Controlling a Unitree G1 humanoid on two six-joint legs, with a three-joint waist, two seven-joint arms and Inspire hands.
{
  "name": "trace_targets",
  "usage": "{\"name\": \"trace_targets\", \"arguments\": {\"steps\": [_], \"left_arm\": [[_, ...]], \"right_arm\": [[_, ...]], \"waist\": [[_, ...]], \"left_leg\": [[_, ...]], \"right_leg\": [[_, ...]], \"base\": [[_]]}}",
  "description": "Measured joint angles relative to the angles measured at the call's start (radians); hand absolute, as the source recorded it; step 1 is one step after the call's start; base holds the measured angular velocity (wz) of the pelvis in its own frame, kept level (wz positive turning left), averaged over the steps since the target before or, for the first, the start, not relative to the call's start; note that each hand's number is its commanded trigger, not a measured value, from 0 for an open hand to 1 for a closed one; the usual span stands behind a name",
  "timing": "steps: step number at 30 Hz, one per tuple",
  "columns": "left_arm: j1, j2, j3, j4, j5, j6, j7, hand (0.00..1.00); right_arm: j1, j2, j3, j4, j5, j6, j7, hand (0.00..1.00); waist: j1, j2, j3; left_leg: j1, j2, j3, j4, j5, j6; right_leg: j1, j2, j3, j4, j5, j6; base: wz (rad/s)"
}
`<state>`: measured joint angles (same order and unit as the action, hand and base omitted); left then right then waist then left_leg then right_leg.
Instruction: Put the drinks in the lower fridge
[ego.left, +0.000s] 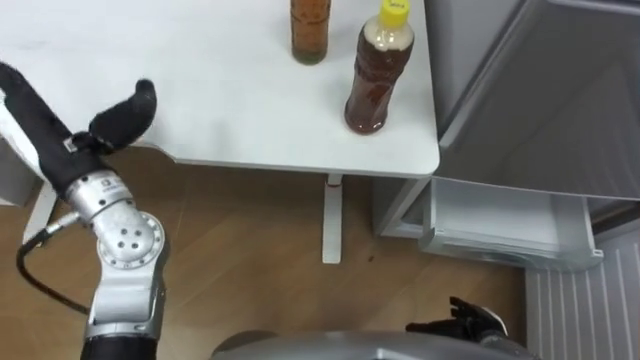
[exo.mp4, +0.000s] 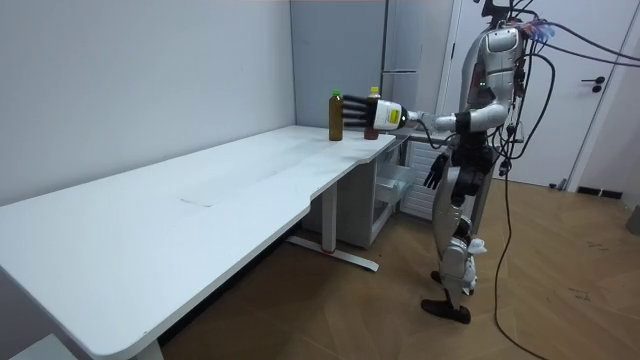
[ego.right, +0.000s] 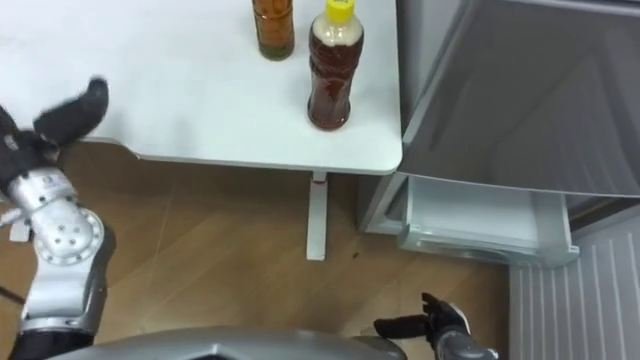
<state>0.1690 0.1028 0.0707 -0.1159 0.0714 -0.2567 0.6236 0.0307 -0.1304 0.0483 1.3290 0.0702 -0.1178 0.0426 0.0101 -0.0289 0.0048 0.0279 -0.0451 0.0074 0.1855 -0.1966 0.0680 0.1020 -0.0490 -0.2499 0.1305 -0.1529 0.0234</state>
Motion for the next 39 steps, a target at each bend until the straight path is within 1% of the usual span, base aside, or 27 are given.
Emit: {"name": "trace_targets", "arguments": {"steps": [3,6,7,8,9,10,11,12,14,15,17,18,19,20,21,23,25,27,29,32,34,35,37,39], "left_arm": [[-0.003,0.004,-0.008,-0.045,0.011,0.0,-0.051,0.0],[-0.003,0.015,-0.042,-0.058,0.009,0.009,-0.106,0.0],[-0.003,0.016,-0.06,-0.076,0.008,0.012,-0.137,0.0],[-0.003,0.017,-0.083,-0.099,0.005,0.016,-0.169,0.0],[-0.003,0.018,-0.094,-0.11,0.003,0.017,-0.186,0.0],[-0.004,0.021,-0.113,-0.133,-0.001,0.017,-0.222,0.0],[-0.006,0.03,-0.132,-0.151,-0.001,0.017,-0.258,0.0],[-0.009,0.033,-0.143,-0.157,-0.002,0.017,-0.275,0.0],[-0.033,0.035,-0.185,-0.159,-0.002,0.017,-0.33,0.0],[-0.038,0.037,-0.197,-0.159,-0.002,0.017,-0.342,0.0],[-0.062,0.046,-0.232,-0.162,-0.003,0.019,-0.395,0.0],[-0.068,0.048,-0.239,-0.164,-0.003,0.02,-0.407,0.0],[-0.078,0.052,-0.252,-0.173,-0.003,0.025,-0.426,0.0],[-0.094,0.056,-0.264,-0.18,-0.003,0.031,-0.445,0.0],[-0.103,0.058,-0.272,-0.182,-0.003,0.032,-0.452,0.0],[-0.14,0.058,-0.295,-0.184,-0.024,0.034,-0.481,0.0],[-0.156,0.057,-0.307,-0.184,-0.043,0.041,-0.498,0.0],[-0.164,0.057,-0.309,-0.184,-0.066,0.06,-0.52,0.0],[-0.166,0.057,-0.309,-0.184,-0.083,0.091,-0.544,0.0],[-0.169,0.054,-0.309,-0.184,-0.083,0.115,-0.576,0.0],[-0.176,0.051,-0.309,-0.184,-0.085,0.128,-0.59,0.0],[-0.178,0.05,-0.309,-0.185,-0.089,0.13,-0.596,0.0],[-0.178,0.045,-0.309,-0.19,-0.112,0.138,-0.617,0.0],[-0.178,0.043,-0.308,-0.19,-0.121,0.144,-0.633,0.0]], "right_arm": [[-0.008,0.0,-0.001,0.004,-0.001,0.0,0.007,0.0],[-0.012,0.0,0.008,0.005,-0.002,0.0,0.027,0.0],[-0.012,0.0,0.008,0.006,-0.002,-0.001,0.032,0.0],[-0.022,0.0,0.01,0.014,-0.004,-0.002,0.04,0.0],[-0.027,0.0,0.011,0.019,-0.005,-0.002,0.044,0.0],[-0.04,0.0,0.012,0.032,-0.008,-0.002,0.051,0.0],[-0.046,0.0,0.019,0.034,-0.01,-0.002,0.06,0.0],[-0.048,0.0,0.022,0.034,-0.01,-0.002,0.063,0.0],[-0.053,-0.002,0.045,0.035,-0.007,-0.013,0.071,0.0],[-0.054,-0.002,0.047,0.036,-0.006,-0.015,0.072,0.0],[-0.067,-0.002,0.047,0.049,-0.003,-0.016,0.082,0.0],[-0.072,-0.002,0.047,0.055,-0.002,-0.015,0.084,0.0],[-0.081,-0.002,0.047,0.062,-0.002,-0.015,0.089,0.0],[-0.088,-0.002,0.048,0.068,-0.001,-0.014,0.092,0.0],[-0.089,-0.002,0.048,0.069,-0.001,-0.014,0.092,0.0],[-0.089,-0.002,0.049,0.069,0.0,-0.013,0.09,0.0],[-0.09,-0.002,0.049,0.069,0.0,-0.012,0.09,0.0],[-0.091,-0.003,0.053,0.067,-0.001,-0.01,0.09,0.0],[-0.094,-0.003,0.063,0.064,-0.001,-0.002,0.091,0.0],[-0.099,-0.003,0.064,0.064,-0.001,0.009,0.092,0.0],[-0.101,-0.004,0.068,0.064,-0.001,0.01,0.092,0.0],[-0.101,-0.004,0.068,0.064,-0.001,0.01,0.091,0.0],[-0.101,-0.005,0.068,0.064,-0.001,0.01,0.091,0.0],[-0.101,-0.008,0.068,0.064,-0.001,0.01,0.091,0.0]], "waist": [[-0.009,0.0,0.0002],[-0.015,-0.003,0.0018],[-0.017,-0.007,0.0045],[-0.018,-0.009,0.0052],[-0.019,-0.01,0.0049],[-0.027,-0.01,0.0049],[-0.033,-0.009,0.0052],[-0.036,-0.008,0.0053],[-0.048,-0.008,0.0055],[-0.054,-0.007,0.0056],[-0.072,-0.006,0.0056],[-0.076,-0.006,0.0056],[-0.091,-0.006,0.0055],[-0.096,-0.005,0.0051],[-0.097,-0.005,0.0049],[-0.101,-0.001,0.0025],[-0.104,0.002,0.0006],[-0.106,0.004,-0.0008],[-0.109,0.005,-0.0009],[-0.115,0.005,-0.0009],[-0.115,0.006,-0.0016],[-0.115,0.006,-0.0019],[-0.115,0.012,-0.0043],[-0.115,0.016,-0.0044]], "left_leg": [[0.001,0.001,0.0,0.0,0.0,0.0],[0.0,0.0,-0.003,0.003,0.0,0.0],[-0.002,0.0,-0.003,0.003,0.0,0.0],[-0.004,-0.001,-0.003,0.002,0.0,0.0],[-0.005,-0.001,-0.003,0.002,0.0,0.0],[-0.007,-0.001,-0.002,0.002,0.0,0.0],[-0.006,-0.001,-0.001,0.002,0.0,0.0],[-0.005,0.0,0.001,0.002,0.0,0.0],[-0.005,0.001,0.004,0.003,0.0,0.0],[-0.005,0.001,0.004,0.003,0.0,0.0],[-0.006,0.001,0.01,0.002,0.0,0.0],[-0.006,0.001,0.012,0.001,0.0,0.0],[-0.006,0.001,0.013,0.0,0.0,0.0],[-0.005,0.001,0.016,0.0,0.0,0.0],[-0.004,0.001,0.018,0.0,0.0,0.0],[0.0,0.001,0.021,-0.001,0.0,0.0],[0.002,0.002,0.026,-0.001,0.0,0.0],[0.0,0.004,0.037,-0.001,0.0,0.0],[0.0,0.007,0.046,-0.003,0.0,0.0],[0.0,0.008,0.049,-0.007,0.0,0.0],[0.0,0.01,0.051,-0.007,0.0,0.0],[0.0,0.011,0.053,-0.007,0.0,-0.001],[0.0,0.013,0.062,-0.007,0.0,-0.001],[0.0,0.013,0.062,-0.007,0.0,-0.001]], "right_leg": [[0.0,0.0,0.002,0.0,0.0,0.0],[0.002,0.0,0.004,0.0,0.0,0.0],[0.0,0.0,0.009,0.0,0.0,0.0],[-0.002,0.0,0.016,0.001,0.0,0.0],[-0.004,0.0,0.023,0.001,0.0,0.0],[-0.006,0.0,0.032,0.001,0.0,0.0],[-0.006,0.0,0.033,0.001,0.0,0.0],[-0.006,0.001,0.035,0.001,0.0,0.0],[-0.005,0.001,0.04,0.001,0.0,0.0],[-0.004,0.001,0.04,0.001,0.0,0.0],[-0.005,0.001,0.048,0.001,0.0,0.0],[-0.006,0.001,0.049,0.001,0.0,0.0],[-0.007,0.001,0.048,0.001,0.0,0.0],[-0.007,0.001,0.051,0.002,0.0,0.0],[-0.008,0.001,0.053,0.002,0.0,0.0],[-0.009,0.001,0.055,0.002,0.0,0.0],[-0.01,0.001,0.058,0.002,0.0,0.0],[-0.016,0.002,0.062,0.002,0.0,0.0],[-0.019,0.004,0.071,0.003,0.0,0.0],[-0.022,0.006,0.073,0.003,0.0,0.0],[-0.023,0.007,0.073,0.003,0.0,0.0],[-0.023,0.007,0.073,0.003,0.0,0.0],[-0.023,0.008,0.077,0.003,0.0,0.0],[-0.024,0.008,0.08,0.003,0.0,0.0]], "base": [[0.0],[0.03],[0.0],[0.0],[0.0],[-0.03],[-0.05],[-0.06],[-0.03],[0.0],[-0.06],[-0.08],[-0.06],[-0.07],[-0.08],[-0.06],[-0.08],[-0.13],[-0.12],[-0.04],[0.0],[0.0],[-0.02],[-0.04]]}}
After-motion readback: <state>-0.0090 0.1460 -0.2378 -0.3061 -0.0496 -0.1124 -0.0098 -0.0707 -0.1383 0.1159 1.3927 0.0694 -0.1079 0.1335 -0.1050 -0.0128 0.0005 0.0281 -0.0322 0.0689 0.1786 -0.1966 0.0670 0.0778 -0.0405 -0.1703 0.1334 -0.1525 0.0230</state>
